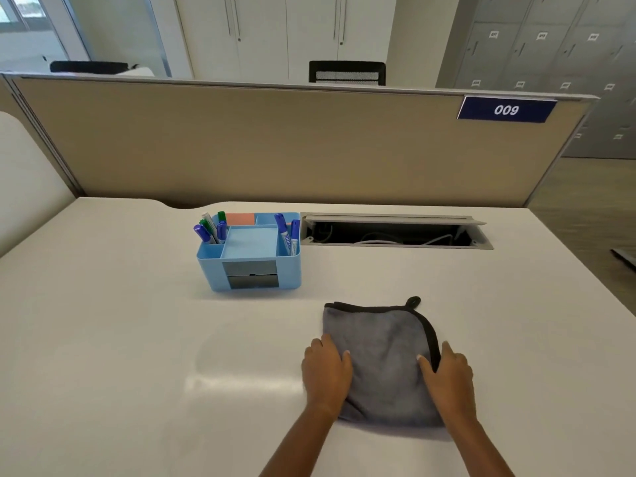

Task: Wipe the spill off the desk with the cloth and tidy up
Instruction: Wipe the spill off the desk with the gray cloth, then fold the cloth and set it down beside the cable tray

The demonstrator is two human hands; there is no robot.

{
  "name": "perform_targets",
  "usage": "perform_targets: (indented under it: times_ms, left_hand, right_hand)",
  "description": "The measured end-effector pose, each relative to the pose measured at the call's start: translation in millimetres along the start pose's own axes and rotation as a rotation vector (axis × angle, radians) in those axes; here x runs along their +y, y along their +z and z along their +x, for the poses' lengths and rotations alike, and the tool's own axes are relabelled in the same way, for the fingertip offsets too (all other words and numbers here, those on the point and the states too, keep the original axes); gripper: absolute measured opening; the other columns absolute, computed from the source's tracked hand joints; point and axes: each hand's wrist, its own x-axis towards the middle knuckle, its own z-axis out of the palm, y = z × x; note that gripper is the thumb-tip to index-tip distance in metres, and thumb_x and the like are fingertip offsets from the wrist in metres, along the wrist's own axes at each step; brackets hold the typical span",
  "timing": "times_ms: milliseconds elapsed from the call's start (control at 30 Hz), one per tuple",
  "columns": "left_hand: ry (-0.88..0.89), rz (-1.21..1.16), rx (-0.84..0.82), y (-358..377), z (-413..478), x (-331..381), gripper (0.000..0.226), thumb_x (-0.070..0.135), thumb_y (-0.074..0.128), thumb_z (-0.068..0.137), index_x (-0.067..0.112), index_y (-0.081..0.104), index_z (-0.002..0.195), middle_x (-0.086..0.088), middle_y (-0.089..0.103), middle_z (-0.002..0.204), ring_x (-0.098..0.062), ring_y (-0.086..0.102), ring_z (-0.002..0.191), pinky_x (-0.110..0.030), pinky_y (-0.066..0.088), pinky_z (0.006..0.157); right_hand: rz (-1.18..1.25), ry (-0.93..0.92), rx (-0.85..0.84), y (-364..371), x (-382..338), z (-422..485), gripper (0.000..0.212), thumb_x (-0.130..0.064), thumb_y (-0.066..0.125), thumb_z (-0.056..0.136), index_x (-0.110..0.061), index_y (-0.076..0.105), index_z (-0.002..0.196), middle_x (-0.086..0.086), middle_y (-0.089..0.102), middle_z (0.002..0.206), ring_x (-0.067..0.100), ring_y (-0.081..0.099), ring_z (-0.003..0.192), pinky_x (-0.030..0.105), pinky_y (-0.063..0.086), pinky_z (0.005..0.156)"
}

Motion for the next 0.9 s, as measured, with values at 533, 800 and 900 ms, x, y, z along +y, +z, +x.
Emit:
perform_targets:
  times_ms: [533,800,900]
  left_hand:
    - [-0.159,-0.388,-0.112,-2,7,6,0.034,0.025,0.057,0.085,0.024,0.034,0.059,0.009,0.041,0.065,-0.017,0.050,0.078,-0.022,0.043,0.067]
    - [-0.089,-0.494,-0.052,-4,4,10,0.016,0.027,0.046,0.092,0.014,0.042,0.101,-0.009,0.060,0.108,-0.025,0.057,0.097,-0.026,0.043,0.079]
    - [-0.053,-0.503,-0.005,-8,7,12,0.030,0.026,0.044,0.093,0.008,0.044,0.117,-0.011,0.061,0.115,-0.027,0.059,0.102,-0.031,0.046,0.085]
  right_hand:
    - [0.248,0.101,-0.148,7,-3,15,0.027,-0.018,0.063,0.083,0.006,0.061,0.096,0.021,0.067,0.096,0.034,0.061,0.088,0.038,0.049,0.074]
    - [0.257,0.096,-0.230,-2,-4,14,0.021,-0.026,0.061,0.081,-0.007,0.052,0.078,0.012,0.061,0.085,0.028,0.058,0.082,0.034,0.048,0.065]
    - [0.390,0.041,-0.251,-9,-4,8,0.014,-0.019,0.052,0.090,-0.007,0.044,0.088,0.006,0.052,0.079,0.018,0.050,0.071,0.021,0.040,0.053]
